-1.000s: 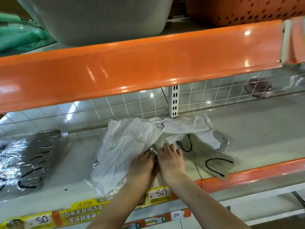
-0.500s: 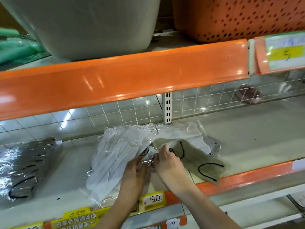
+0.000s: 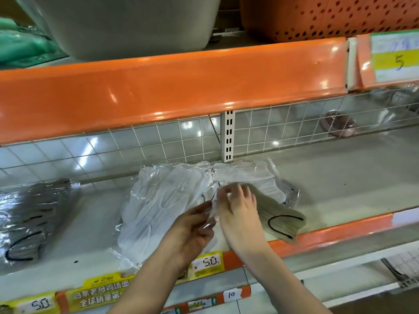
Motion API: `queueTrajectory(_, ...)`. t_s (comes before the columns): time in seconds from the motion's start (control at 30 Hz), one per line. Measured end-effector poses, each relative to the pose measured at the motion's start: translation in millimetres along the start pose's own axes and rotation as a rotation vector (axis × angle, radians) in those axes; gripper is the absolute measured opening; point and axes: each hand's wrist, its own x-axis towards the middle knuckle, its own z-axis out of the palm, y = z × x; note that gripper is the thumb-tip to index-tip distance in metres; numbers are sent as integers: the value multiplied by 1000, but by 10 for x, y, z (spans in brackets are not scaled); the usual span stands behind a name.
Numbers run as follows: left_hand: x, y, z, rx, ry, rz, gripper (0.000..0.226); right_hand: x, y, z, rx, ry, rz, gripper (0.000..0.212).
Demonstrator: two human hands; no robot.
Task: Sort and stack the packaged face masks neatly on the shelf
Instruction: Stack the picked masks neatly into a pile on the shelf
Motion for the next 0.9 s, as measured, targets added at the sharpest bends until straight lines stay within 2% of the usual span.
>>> queueTrajectory(0.07, -50, 53, -36, -43, -23, -32, 58, 41, 25, -63, 102, 107, -65, 41)
queueTrajectory(0.13, -146, 145, -66, -49, -106, -64, 51, 73, 84, -76, 220, 80, -56, 30)
queueTrajectory(0.23, -268, 300, -141, 41, -209, -99, 49, 93, 172, -51, 88, 92, -150, 45)
queueTrajectory(0.33, -355, 440, -256, 352, -133, -2, 46, 80, 163, -16, -141, 151, -334, 28)
queueTrajectory(0.43, -470, 599, -392, 816, -21, 159, 43, 45, 66, 42, -201, 236, -428, 14)
queueTrajectory(0.5, -516, 714, -529, 1014, 53, 247, 45, 17, 10, 128, -215, 272, -473, 11)
queueTrajectory(0.67, -549, 924, -978, 1100, 288, 407, 41, -68, -125, 434, -214, 214, -557, 9)
queueTrajectory(0.8, -663, 1064, -1275, 1173, 251, 365, 41, -98, -372, 690, -171, 66, -622, 42)
queueTrajectory(0.9, -745, 1230, -1527, 1306, 284, 425, 51, -114, -602, 870, -140, 14, -615, 38)
